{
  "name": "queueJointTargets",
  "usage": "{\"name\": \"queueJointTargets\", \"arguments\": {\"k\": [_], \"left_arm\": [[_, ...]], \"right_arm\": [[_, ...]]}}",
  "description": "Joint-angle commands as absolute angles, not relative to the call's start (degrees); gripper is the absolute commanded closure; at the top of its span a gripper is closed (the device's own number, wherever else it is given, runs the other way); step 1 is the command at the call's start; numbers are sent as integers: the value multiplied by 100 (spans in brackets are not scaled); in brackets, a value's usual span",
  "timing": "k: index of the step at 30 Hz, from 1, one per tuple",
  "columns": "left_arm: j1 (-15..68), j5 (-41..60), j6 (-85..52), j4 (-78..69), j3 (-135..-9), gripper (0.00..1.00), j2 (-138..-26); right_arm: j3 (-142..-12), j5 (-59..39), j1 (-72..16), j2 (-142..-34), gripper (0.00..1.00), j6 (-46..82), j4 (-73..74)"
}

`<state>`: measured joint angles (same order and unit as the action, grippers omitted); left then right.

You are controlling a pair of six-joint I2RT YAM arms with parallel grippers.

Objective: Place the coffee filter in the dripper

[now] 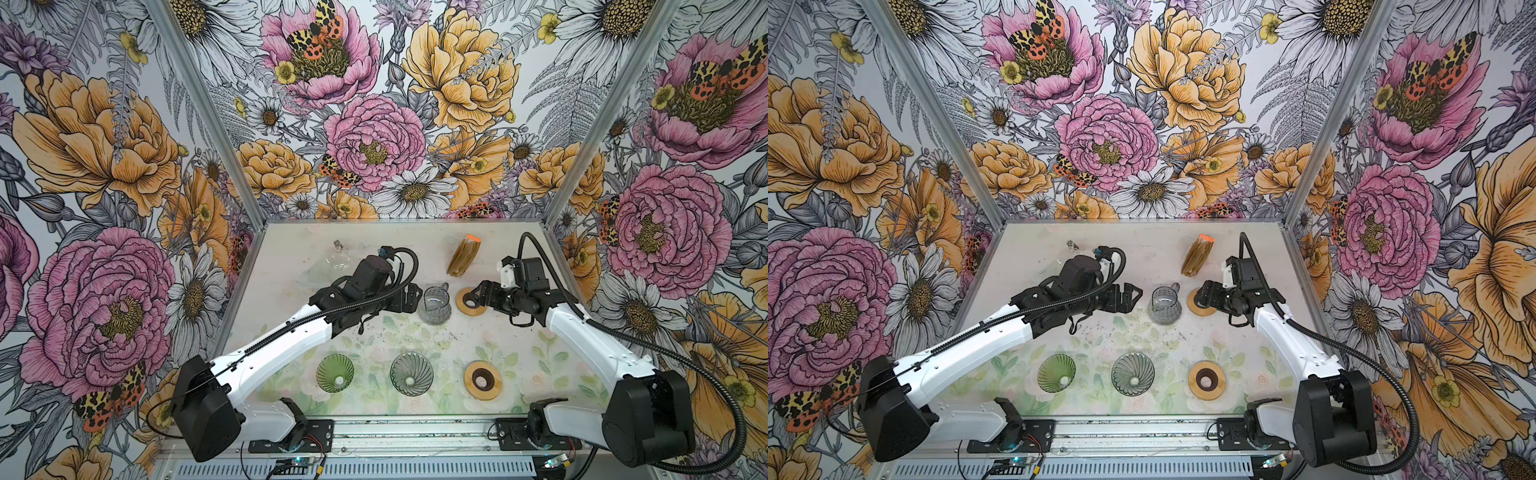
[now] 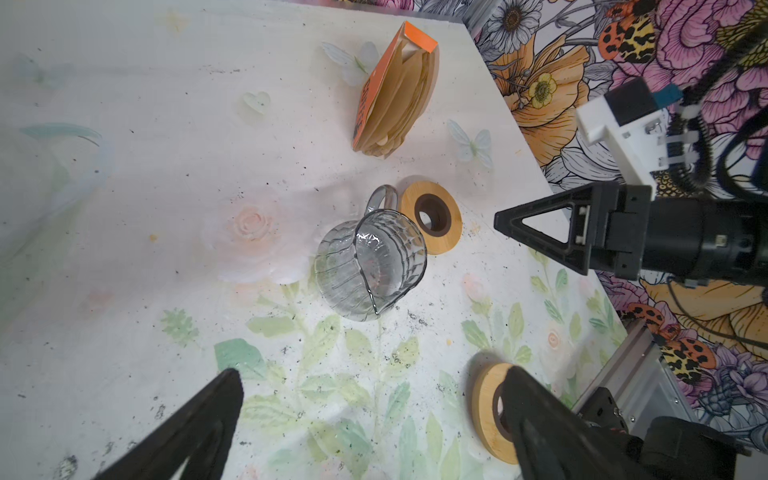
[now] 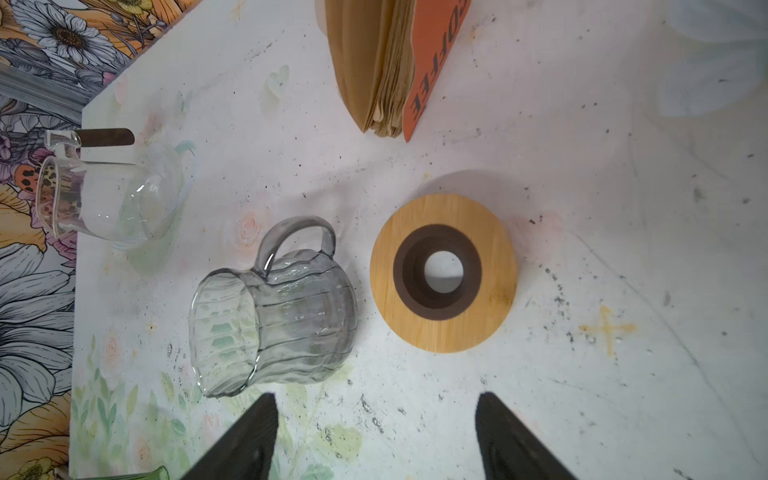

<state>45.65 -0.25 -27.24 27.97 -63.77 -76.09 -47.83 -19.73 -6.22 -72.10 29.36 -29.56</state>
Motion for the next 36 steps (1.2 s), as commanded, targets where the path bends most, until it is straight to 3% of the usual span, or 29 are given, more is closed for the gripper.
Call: {"name": "queueJointTargets", "arguments": {"k": [1,8,36], "left_arm": [[4704,-293,-3105,2663,-6582,1,-7798],[4676,166,-3159,2108,-6414,1,-7890],[4689,427,-3718,1129,-6075,1,-8217]], "right_arm": [[-4525,-2598,-180,-7172,23,3084,-2210],[-4319,-3867,645,-7875,25,2768,-1052],[-3973,-3916,909,-9068,34,3186,-601]]}}
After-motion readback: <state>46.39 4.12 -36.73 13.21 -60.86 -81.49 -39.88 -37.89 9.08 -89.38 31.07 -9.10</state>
